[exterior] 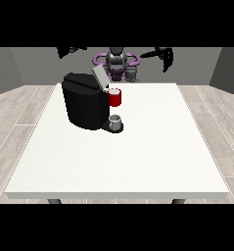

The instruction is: Insert the coffee pod into the coffee machine and close the lid

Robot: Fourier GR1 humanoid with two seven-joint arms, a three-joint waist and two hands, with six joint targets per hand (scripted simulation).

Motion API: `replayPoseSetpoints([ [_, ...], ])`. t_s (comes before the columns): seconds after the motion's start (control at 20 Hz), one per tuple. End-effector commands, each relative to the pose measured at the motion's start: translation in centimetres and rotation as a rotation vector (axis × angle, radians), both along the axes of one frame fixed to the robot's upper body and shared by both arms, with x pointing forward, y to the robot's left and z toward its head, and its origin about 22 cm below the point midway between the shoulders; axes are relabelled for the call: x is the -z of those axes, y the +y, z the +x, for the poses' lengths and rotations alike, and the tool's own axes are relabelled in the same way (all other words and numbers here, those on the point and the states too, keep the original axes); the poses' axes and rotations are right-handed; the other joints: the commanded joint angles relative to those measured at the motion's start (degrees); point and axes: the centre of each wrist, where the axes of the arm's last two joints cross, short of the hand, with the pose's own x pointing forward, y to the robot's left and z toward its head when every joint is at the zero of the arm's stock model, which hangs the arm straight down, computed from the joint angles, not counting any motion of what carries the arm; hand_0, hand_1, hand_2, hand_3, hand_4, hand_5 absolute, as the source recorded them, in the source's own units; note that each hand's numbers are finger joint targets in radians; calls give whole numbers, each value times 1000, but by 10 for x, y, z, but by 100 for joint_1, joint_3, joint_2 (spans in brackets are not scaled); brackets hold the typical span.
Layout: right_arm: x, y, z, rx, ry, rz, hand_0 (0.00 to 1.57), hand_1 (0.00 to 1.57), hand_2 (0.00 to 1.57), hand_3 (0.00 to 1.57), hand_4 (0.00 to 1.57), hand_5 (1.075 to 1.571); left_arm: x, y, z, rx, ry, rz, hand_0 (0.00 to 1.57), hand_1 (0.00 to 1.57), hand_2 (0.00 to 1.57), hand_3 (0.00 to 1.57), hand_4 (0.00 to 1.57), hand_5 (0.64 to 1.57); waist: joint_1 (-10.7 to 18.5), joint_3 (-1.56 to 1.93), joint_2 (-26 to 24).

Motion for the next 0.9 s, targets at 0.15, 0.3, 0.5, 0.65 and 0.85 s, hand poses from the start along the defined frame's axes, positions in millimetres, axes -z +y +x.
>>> replayPoseSetpoints([
  [0.15,-30,7,21,-75,-17,-22,0,0,0,0,0,1571,21,-8,-23,23,25,-125,0,0,0,0,0,1571,642,2,-111],
  [0.3,-33,0,18,-148,-12,-52,0,0,0,0,0,1571,12,-1,-23,-1,39,-155,0,0,0,0,140,1571,527,4,-37],
  [0.5,-36,6,28,-161,-77,-101,0,0,0,0,238,1571,-4,-22,-23,8,-17,-166,0,0,0,0,0,1571,678,5,276],
  [0.65,-24,49,36,-159,-90,-78,0,0,0,0,0,1571,-6,-32,-26,40,-27,-201,0,0,0,0,222,1571,892,5,383],
  [0.85,-37,38,38,-241,-83,-61,0,0,0,0,0,1571,-2,7,-47,-23,-58,-181,0,0,0,0,0,1571,599,3,699],
])
